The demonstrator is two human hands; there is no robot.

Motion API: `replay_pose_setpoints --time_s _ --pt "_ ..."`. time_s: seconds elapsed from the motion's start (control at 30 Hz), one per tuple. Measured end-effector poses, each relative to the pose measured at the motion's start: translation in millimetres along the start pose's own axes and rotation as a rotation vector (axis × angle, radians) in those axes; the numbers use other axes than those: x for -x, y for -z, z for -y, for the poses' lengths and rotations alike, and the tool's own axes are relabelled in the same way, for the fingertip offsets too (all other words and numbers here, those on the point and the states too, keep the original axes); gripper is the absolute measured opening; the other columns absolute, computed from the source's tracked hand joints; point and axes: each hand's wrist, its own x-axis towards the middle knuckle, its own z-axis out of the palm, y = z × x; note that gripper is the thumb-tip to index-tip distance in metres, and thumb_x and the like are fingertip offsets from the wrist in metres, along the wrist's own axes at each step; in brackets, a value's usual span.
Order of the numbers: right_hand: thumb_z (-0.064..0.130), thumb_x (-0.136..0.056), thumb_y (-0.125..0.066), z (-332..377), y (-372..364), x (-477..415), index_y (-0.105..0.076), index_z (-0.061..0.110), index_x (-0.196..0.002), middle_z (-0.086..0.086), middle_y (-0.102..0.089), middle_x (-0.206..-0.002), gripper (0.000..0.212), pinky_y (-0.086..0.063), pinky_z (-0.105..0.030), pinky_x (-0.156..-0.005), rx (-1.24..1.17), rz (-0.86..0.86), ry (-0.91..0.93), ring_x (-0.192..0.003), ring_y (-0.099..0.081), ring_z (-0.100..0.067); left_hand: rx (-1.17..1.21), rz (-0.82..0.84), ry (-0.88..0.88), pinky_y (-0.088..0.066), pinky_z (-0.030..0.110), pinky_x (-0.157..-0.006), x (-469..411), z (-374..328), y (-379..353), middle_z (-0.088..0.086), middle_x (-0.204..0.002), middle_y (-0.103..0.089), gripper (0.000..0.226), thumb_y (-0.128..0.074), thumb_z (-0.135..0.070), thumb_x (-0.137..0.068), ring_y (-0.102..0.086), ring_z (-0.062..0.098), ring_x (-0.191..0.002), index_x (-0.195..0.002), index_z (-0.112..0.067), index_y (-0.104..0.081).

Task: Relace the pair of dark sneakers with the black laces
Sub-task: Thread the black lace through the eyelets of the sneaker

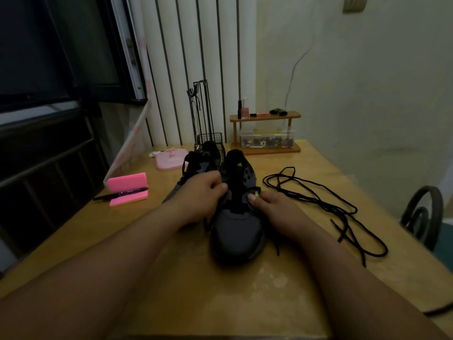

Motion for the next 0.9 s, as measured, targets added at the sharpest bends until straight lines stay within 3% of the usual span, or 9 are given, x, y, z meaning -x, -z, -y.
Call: replay_pose_setpoints --time_s 0.13,0.2,0.3,0.4,0.5,0.6,0.67,0.77,0.9 --pt "0.054 -0.103 -0.055 -2 2 -3 -0.068 0.002 -0.098 -0.02 -0.071 -0.099 0.054 -0.051 -0.043 -0.072 -0.035 0.013 -0.003 -0.091 -0.068 -0.037 0.316 -0.491 0.183 -0.038 0.033 -0.057 10 16 13 0.012 -0.086 -0.065 0.019 -0.05 -0.019 -0.104 -0.059 0.022 -0.073 -0.093 -0.006 -0.058" --pt "0.055 -0.103 -0.056 -4 2 -5 -0.066 0.0 -0.1 -0.024 -0.071 -0.101 0.056 -0.047 -0.038 -0.07 -0.064 0.019 -0.011 -0.093 -0.068 -0.04 0.322 -0.601 0.194 -0.037 0.034 -0.057 16 25 11 0.017 -0.086 -0.063 0.02 -0.053 -0.018 -0.101 -0.054 0.025 -0.073 -0.096 0.001 -0.056" --pt "0.055 -0.102 -0.056 -5 2 -4 -0.065 0.0 -0.099 -0.025 -0.069 -0.101 0.056 -0.043 -0.036 -0.069 -0.076 0.025 -0.015 -0.082 -0.068 -0.034 0.154 -0.429 0.057 -0.044 0.037 -0.067 20 24 -1 0.007 -0.092 -0.058 0.016 -0.061 -0.022 -0.098 -0.054 0.02 -0.08 -0.102 -0.008 -0.054" --pt "0.053 -0.103 -0.057 -5 1 -3 -0.065 0.0 -0.096 -0.023 -0.07 -0.099 0.054 -0.044 -0.035 -0.068 -0.103 0.022 -0.012 -0.08 -0.067 -0.032 -0.113 -0.216 -0.089 -0.05 0.038 -0.09 11 21 -8 -0.008 -0.116 -0.052 0.031 -0.061 -0.052 -0.098 -0.054 0.013 -0.106 -0.119 -0.031 -0.054" --pt "0.05 -0.104 -0.057 -3 2 -1 -0.063 0.002 -0.09 -0.018 -0.066 -0.084 0.05 -0.041 -0.033 -0.064 -0.081 0.02 -0.01 -0.07 -0.059 -0.021 -0.418 -0.062 -0.103 -0.044 0.048 -0.096 1 13 -8 -0.011 -0.105 -0.05 0.023 -0.052 -0.057 -0.101 -0.049 0.016 -0.105 -0.1 -0.035 -0.051" --pt "0.05 -0.104 -0.057 -2 2 -1 -0.057 0.009 -0.08 -0.005 -0.054 -0.073 0.047 -0.037 -0.029 -0.056 -0.039 0.01 0.009 -0.062 -0.049 -0.012 -0.153 -0.031 -0.123 -0.047 0.041 -0.083 -2 10 -7 -0.004 -0.095 -0.055 0.02 -0.053 -0.037 -0.107 -0.054 0.018 -0.091 -0.09 -0.027 -0.054" --pt "0.048 -0.105 -0.056 -1 3 -1 -0.055 0.011 -0.079 -0.003 -0.051 -0.072 0.045 -0.032 -0.022 -0.049 -0.019 0.004 0.015 -0.058 -0.045 -0.009 0.208 -0.276 -0.003 -0.045 0.031 -0.067 -2 12 1 0.002 -0.091 -0.06 0.019 -0.05 -0.026 -0.109 -0.058 0.018 -0.081 -0.094 -0.016 -0.058" --pt "0.048 -0.105 -0.056 -1 4 -2 -0.053 0.016 -0.077 -0.001 -0.05 -0.07 0.043 -0.029 -0.019 -0.045 -0.002 0.0 0.021 -0.052 -0.041 -0.006 0.7 -0.588 0.209 -0.05 0.034 -0.067 0 16 18 0.006 -0.088 -0.066 0.019 -0.048 -0.019 -0.105 -0.067 0.024 -0.086 -0.099 -0.009 -0.063" --pt "0.047 -0.105 -0.056 0 5 0 -0.055 0.012 -0.079 -0.003 -0.051 -0.073 0.044 -0.031 -0.02 -0.046 -0.002 0.008 0.022 -0.06 -0.045 -0.012 0.226 -0.275 0.132 -0.042 0.033 -0.06 12 15 5 0.004 -0.088 -0.061 0.017 -0.059 -0.036 -0.104 -0.059 0.019 -0.078 -0.096 -0.021 -0.055"
